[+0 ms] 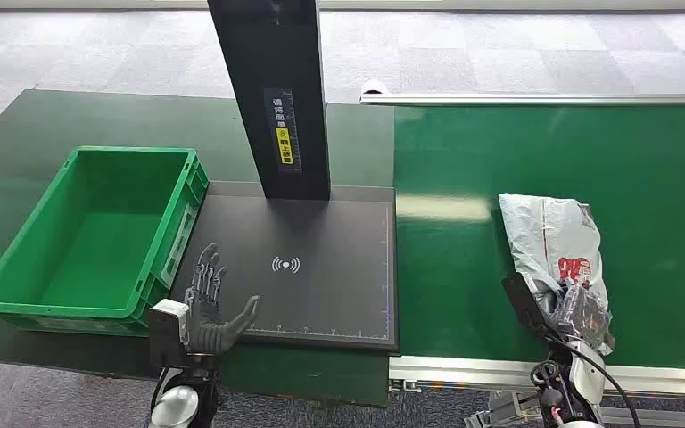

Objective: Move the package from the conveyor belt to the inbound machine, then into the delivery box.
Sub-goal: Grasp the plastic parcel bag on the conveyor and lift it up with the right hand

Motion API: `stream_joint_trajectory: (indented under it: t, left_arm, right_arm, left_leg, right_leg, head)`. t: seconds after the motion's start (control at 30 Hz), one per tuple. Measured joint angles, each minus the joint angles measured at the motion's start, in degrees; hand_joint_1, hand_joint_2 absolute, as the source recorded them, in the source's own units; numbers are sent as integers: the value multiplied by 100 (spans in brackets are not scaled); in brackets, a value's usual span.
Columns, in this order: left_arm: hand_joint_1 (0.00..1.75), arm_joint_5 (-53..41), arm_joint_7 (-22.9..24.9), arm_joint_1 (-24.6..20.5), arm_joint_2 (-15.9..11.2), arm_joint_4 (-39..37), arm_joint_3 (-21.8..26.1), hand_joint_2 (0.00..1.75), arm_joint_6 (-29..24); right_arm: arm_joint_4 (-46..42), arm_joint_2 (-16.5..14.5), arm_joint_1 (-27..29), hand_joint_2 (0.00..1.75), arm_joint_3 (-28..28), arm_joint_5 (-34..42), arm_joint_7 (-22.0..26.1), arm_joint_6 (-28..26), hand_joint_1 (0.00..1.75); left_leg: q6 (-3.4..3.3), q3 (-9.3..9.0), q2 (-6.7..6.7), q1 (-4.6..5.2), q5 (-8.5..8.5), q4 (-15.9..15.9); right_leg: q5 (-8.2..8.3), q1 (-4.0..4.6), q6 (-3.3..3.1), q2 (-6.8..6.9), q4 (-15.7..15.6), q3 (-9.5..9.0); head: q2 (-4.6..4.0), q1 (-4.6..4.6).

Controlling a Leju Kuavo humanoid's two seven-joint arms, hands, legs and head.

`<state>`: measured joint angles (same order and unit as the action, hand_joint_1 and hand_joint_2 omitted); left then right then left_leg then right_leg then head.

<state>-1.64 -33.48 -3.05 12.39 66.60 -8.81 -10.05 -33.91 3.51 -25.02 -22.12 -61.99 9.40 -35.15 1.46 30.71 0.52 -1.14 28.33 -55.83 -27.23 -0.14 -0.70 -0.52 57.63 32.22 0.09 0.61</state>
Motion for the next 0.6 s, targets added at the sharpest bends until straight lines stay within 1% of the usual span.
stream_joint_trajectory:
  t: [0.1, 0.17, 0.2, 0.27, 0.33, 0.43, 0.5, 0.6]
  left_arm:
    - [0, -11, -1, 0, 0, 1, 1, 175, -2]
    - [0, -29, -12, 1, -1, 13, 5, 175, -28]
    - [0, -43, -27, 3, -2, 33, 9, 175, -59]
    - [0, -106, -69, 13, -11, 114, 31, 175, -173]
    - [0, -203, -98, 28, -33, 247, 92, 175, -308]
    - [0, -336, -117, 46, -80, 482, 292, 175, -416]
    - [0, -432, -147, 50, -119, 658, 471, 175, -436]
    - [0, -575, -174, 47, -155, 965, 735, 175, -437]
  right_arm:
    - [-87, -26, 8, 175, 0, 53, 68, -11, 175]
    - [-305, -88, 69, 175, 21, 244, 386, -66, 175]
    - [-543, -149, 147, 175, 61, 374, 605, -86, 175]
    - [-1363, -331, 392, 175, 271, 610, 904, -12, 175]
    - [-2384, -508, 662, 175, 672, 804, 919, 257, 175]
    - [-3614, -643, 922, 175, 1468, 1054, 777, 812, 175]
    - [-4139, -690, 990, 175, 2025, 1210, 732, 1224, 175]
    - [-4483, -771, 1001, 175, 2799, 1368, 729, 1642, 175]
  left_leg:
    - [0, 0, 1, 0, 0, 0]
    - [0, 2, 1, 0, 0, 0]
    - [0, 4, 0, 0, 0, 0]
    - [0, 6, 0, 0, -1, 1]
    - [0, 7, 1, -1, -1, 2]
    - [1, 7, 4, -4, -1, 4]
    - [1, 7, 4, -5, -2, 5]
    - [-2, 6, 3, -5, -6, 5]
  right_leg:
    - [0, 0, 0, 1, 0, 0]
    - [0, 0, 0, 1, 0, 0]
    - [0, 0, 0, 1, 0, 0]
    - [0, 1, 0, 2, 1, 1]
    - [0, 3, -1, 2, 1, 3]
    - [-2, 9, -2, 1, 1, 6]
    - [-2, 11, -2, 1, 1, 5]
    - [-2, 11, -1, 1, 1, 3]
  head:
    - [0, -1]
    - [0, -2]
    - [0, -2]
    - [0, -1]
    - [0, -1]
    - [0, 0]
    - [0, -1]
    - [0, -1]
